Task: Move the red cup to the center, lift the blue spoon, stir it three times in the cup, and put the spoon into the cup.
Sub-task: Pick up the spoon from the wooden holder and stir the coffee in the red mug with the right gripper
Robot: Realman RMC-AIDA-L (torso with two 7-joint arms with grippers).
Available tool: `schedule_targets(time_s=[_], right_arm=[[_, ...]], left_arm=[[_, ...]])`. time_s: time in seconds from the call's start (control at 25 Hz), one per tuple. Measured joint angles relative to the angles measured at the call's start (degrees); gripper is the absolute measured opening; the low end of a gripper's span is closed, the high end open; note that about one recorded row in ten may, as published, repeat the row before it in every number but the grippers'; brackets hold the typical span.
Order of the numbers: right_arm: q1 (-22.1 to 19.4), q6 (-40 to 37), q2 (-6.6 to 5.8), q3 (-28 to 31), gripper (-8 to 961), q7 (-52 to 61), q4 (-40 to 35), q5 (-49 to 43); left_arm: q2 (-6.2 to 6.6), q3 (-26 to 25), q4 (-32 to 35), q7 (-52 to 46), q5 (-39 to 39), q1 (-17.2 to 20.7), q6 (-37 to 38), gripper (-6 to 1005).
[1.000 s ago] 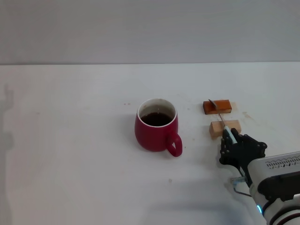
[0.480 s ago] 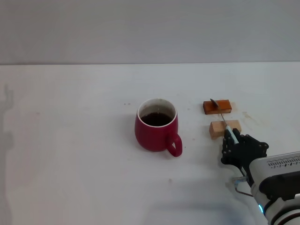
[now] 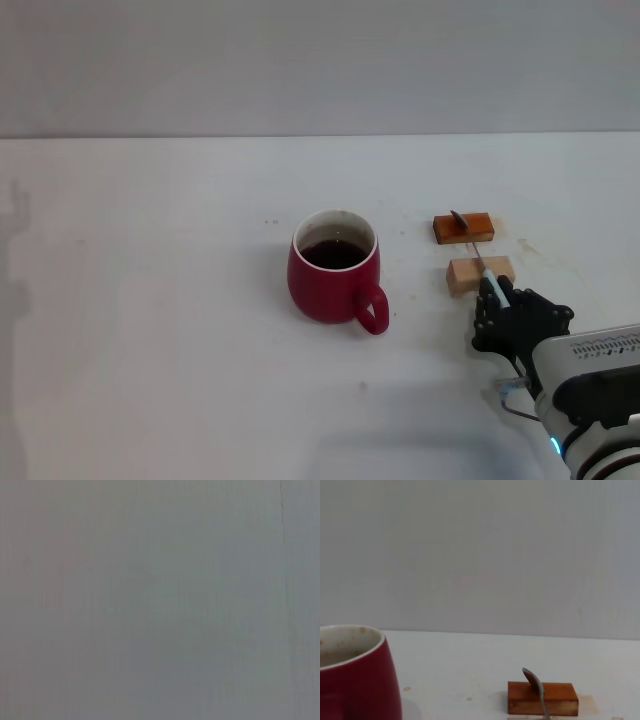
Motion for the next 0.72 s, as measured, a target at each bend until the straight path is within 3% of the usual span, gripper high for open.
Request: schedule_targets(time_s=[0.72], right_arm=[[0.63, 0.14, -0.24, -1.48, 137, -0.19, 0.56, 1.95]], left_arm=[[0.08, 0.0, 0.32, 0.03, 0.0, -0.01, 0.05, 662]])
